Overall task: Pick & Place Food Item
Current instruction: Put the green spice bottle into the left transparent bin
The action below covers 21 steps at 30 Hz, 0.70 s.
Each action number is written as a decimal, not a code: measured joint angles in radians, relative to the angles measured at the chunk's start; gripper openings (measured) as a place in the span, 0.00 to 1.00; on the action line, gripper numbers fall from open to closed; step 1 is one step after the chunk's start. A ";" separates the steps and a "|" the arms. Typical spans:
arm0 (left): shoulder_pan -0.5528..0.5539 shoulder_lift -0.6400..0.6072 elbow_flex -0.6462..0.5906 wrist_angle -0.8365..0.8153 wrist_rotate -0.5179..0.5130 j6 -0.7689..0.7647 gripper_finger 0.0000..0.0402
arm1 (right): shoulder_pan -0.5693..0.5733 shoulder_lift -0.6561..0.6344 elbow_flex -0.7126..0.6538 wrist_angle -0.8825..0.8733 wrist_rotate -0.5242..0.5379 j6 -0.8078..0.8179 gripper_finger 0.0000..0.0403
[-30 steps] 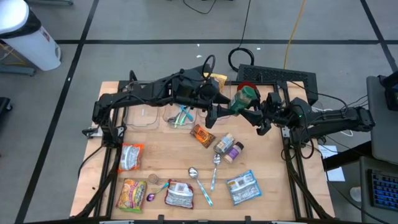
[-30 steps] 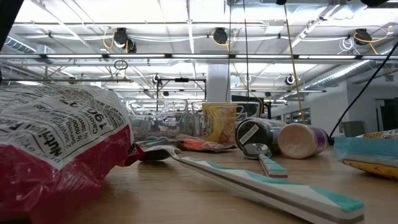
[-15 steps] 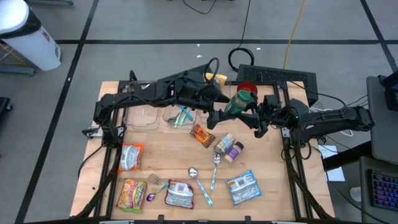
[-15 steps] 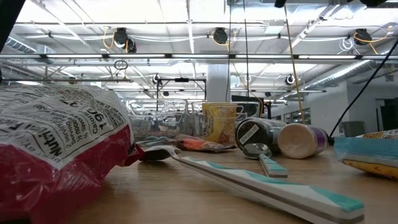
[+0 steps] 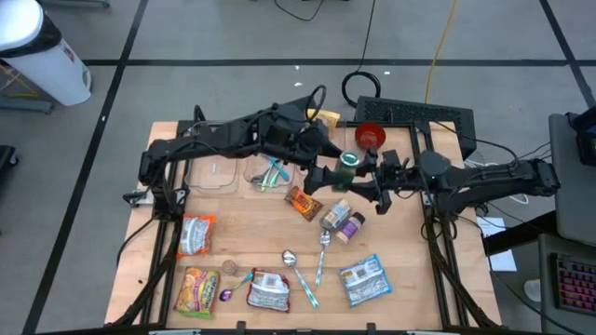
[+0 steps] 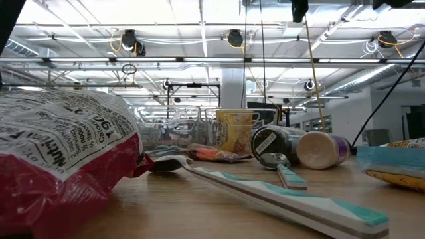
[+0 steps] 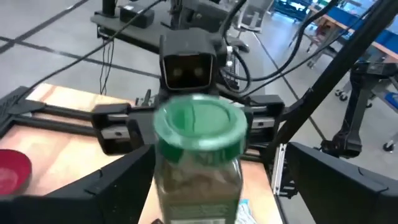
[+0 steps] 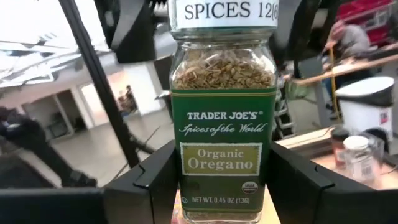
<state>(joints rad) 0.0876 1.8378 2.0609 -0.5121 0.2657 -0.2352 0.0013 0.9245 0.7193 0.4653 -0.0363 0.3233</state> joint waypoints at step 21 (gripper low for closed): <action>0.027 0.035 -0.001 -0.091 0.048 -0.011 0.80 | -0.024 0.012 0.000 -0.140 -0.071 0.004 0.47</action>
<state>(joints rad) 0.1150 1.8729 2.0602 -0.6036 0.3135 -0.2460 -0.0228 0.9361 0.7193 0.3254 -0.1068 0.3275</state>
